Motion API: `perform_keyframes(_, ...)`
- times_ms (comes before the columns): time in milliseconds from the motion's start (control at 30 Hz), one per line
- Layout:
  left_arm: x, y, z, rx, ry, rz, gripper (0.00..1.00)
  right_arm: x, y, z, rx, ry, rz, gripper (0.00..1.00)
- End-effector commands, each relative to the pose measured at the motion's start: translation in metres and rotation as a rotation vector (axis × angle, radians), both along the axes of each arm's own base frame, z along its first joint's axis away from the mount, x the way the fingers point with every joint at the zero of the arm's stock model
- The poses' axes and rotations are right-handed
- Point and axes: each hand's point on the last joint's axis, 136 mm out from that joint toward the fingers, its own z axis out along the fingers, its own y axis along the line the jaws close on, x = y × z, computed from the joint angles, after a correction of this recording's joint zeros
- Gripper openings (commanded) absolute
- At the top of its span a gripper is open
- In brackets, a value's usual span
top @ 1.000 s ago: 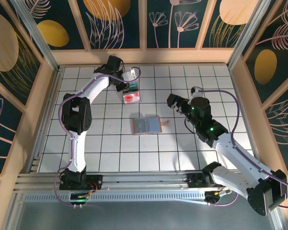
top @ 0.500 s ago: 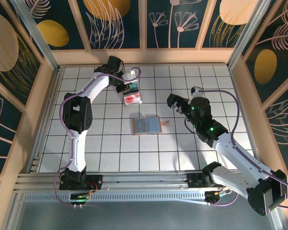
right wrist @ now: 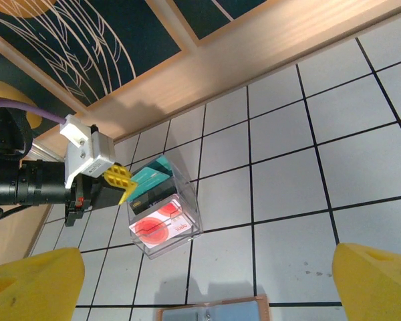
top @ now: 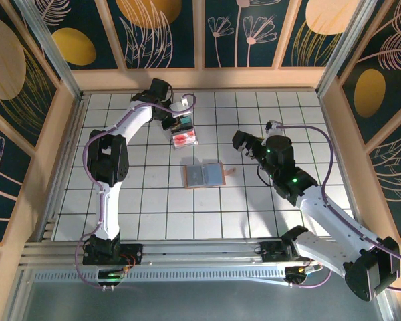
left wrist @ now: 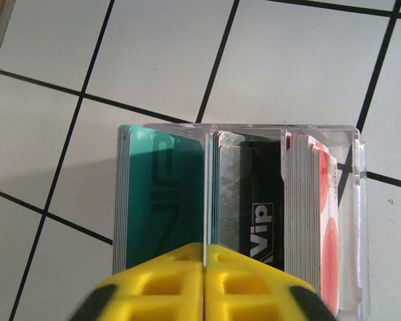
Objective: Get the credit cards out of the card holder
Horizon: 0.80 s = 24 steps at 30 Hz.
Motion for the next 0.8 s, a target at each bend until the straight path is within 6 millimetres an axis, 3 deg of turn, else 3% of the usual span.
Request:
perform_keyframes(0, 0.004, 0.007, 0.004, 0.018, 0.004, 0.036, 0.2, -0.002, -0.001, 0.016, 0.043, -0.041, -0.004, 0.96)
perform_keyframes(100, 0.008, 0.005, 0.011, 0.007, -0.011, 0.047, 0.25, -0.002, 0.001, 0.017, 0.048, -0.044, 0.003, 0.96)
perform_keyframes(400, 0.028, 0.011, 0.037, -0.004, -0.101, 0.135, 0.24, -0.005, 0.001, 0.017, 0.055, -0.045, 0.011, 0.96)
perform_keyframes(533, 0.018, 0.01, 0.041, -0.01, -0.069, 0.132, 0.22, -0.005, 0.0, 0.016, 0.055, -0.043, 0.006, 0.96)
perform_keyframes(633, 0.005, 0.009, 0.037, -0.014, -0.009, 0.127, 0.11, -0.005, -0.001, 0.015, 0.055, -0.038, 0.002, 0.95)
perform_keyframes(767, -0.015, 0.003, 0.026, -0.034, 0.059, 0.108, 0.04, -0.004, 0.0, 0.014, 0.054, -0.032, -0.002, 0.95)
